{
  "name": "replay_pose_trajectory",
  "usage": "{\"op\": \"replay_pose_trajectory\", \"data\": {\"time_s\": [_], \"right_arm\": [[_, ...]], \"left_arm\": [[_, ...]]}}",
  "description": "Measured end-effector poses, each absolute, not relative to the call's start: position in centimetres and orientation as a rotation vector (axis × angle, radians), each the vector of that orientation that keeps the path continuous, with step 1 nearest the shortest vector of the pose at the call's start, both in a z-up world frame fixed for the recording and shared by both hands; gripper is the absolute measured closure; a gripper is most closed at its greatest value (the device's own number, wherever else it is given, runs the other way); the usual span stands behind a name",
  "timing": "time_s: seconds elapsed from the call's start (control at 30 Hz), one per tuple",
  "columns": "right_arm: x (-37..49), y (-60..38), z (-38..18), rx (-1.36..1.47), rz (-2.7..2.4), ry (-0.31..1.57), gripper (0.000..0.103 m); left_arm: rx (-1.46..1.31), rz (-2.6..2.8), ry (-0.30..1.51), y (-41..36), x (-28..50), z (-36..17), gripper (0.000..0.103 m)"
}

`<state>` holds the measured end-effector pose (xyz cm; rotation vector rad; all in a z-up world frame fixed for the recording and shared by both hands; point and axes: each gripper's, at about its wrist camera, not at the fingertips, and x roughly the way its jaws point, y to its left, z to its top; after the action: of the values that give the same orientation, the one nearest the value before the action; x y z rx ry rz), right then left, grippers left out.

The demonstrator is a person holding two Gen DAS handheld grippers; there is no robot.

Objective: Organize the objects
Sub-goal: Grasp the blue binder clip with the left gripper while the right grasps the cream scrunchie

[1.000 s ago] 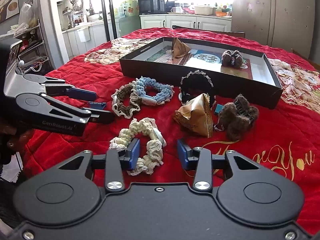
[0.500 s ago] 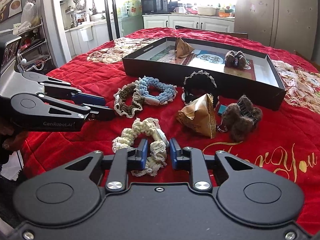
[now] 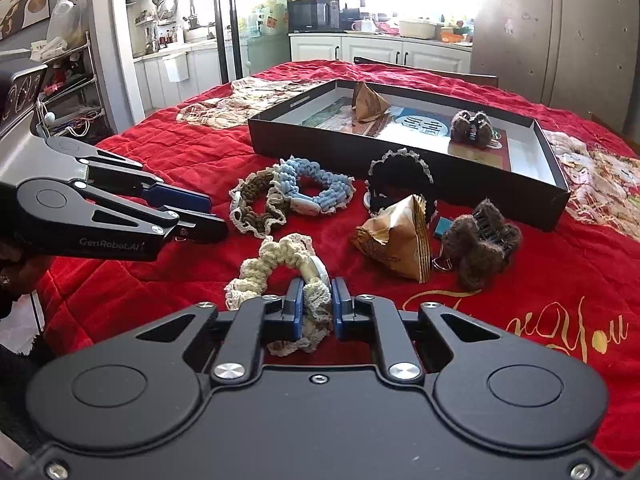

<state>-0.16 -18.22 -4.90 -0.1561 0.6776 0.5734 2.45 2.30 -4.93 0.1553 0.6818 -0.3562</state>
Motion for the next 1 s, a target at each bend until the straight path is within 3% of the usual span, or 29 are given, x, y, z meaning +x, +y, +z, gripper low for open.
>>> {"op": "replay_pose_trajectory", "data": {"time_s": [1.0], "right_arm": [[-1.2, -19.6, -1.1, -0.141, 0.581, 0.555, 0.09]], "left_arm": [[0.122, -0.379, 0.623, 2.7, 2.2, -2.4, 0.072]]}}
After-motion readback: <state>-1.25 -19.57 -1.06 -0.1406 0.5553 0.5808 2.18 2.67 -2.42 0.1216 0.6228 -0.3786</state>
